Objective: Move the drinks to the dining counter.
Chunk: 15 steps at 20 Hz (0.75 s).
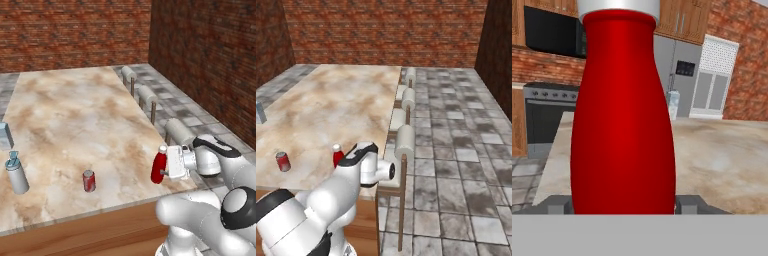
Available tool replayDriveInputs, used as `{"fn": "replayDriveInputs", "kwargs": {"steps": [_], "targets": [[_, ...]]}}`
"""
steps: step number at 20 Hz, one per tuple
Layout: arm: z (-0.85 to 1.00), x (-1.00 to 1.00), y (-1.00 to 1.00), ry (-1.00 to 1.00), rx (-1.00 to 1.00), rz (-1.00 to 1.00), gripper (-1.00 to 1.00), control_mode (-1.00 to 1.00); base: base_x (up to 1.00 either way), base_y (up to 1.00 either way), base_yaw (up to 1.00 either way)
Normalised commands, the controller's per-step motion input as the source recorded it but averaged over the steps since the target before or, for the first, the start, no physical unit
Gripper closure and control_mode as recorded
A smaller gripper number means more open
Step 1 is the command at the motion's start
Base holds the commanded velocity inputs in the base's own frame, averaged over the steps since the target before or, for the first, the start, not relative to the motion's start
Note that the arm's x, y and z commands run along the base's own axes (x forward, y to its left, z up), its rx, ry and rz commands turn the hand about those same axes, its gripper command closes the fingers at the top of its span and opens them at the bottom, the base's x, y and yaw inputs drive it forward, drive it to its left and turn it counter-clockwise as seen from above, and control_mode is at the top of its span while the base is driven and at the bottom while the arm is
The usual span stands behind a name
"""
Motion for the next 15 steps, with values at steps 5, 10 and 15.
{"fn": "replayDriveInputs", "kwargs": {"steps": [5,10,15], "targets": [[-0.25,0.15,0.03,0.0,0.0,0.0,1.0,-1.0,0.0,0.0,0.0],[-0.28,0.12,0.02,0.0,0.0,0.0,1.0,-1.0,0.0,0.0,0.0],[-0.25,0.0,0.0,0.0,0.0,0.0,1.0,-1.0,0.0,0.0,0.0]]}}
